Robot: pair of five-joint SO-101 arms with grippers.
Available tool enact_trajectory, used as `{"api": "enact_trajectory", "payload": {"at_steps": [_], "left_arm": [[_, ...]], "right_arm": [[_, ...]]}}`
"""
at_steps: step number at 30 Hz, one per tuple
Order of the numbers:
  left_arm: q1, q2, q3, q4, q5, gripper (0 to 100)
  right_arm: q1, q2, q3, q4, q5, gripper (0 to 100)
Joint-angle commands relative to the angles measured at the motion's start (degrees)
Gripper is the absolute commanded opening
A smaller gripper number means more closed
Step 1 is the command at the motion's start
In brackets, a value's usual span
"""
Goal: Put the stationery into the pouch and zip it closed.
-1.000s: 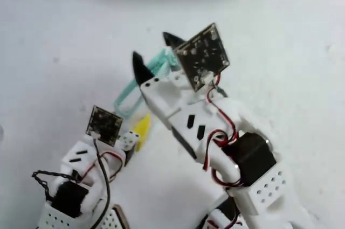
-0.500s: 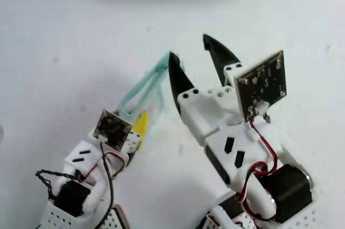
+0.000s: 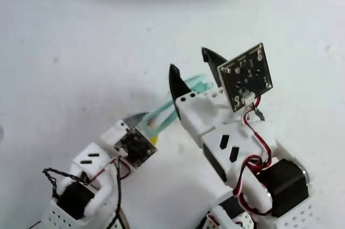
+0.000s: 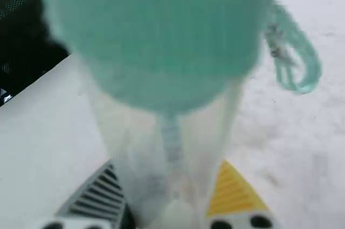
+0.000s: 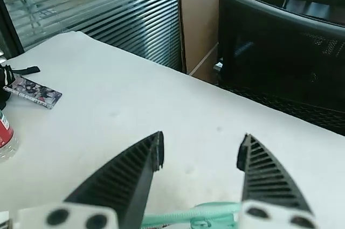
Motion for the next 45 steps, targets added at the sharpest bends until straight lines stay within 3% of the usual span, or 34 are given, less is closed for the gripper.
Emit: {"api": "enact_trajectory", "payload": {"at_steps": [1, 7, 14, 22, 26, 34, 39, 45], "left_arm": [[-0.13, 0.57, -0.18, 0.97, -0.70, 2], [0.04, 0.57, -0.18, 0.97, -0.88, 2], [-0.04, 0.57, -0.18, 0.97, -0.97, 2], [-0.04, 0.57, 0.79, 0.18, -0.97, 2], [-0.13, 0.57, 3.60, -3.34, -1.05, 2], [-0.13, 0.57, 4.04, -3.96, -1.05, 2], [-0.13, 0.57, 4.04, -3.96, -1.05, 2], [-0.13, 0.48, 3.96, -3.96, -1.05, 2]], "right_arm": [[0.31, 0.13, -0.53, 3.47, -0.18, 21.2], [0.22, 0.31, -0.53, 11.21, -14.33, 21.4], [0.13, 1.01, -0.53, 10.51, -14.59, 21.5], [0.04, 13.67, -2.46, 10.86, -15.21, 21.5], [-0.04, 14.90, -10.29, 17.10, -21.54, 21.6], [-6.99, 14.99, -13.63, 22.46, -25.76, 37.8], [-7.16, 15.52, -13.36, 26.33, -26.37, 38.9], [-7.25, 20.53, -12.57, 20.62, -28.13, 38.9]]}}
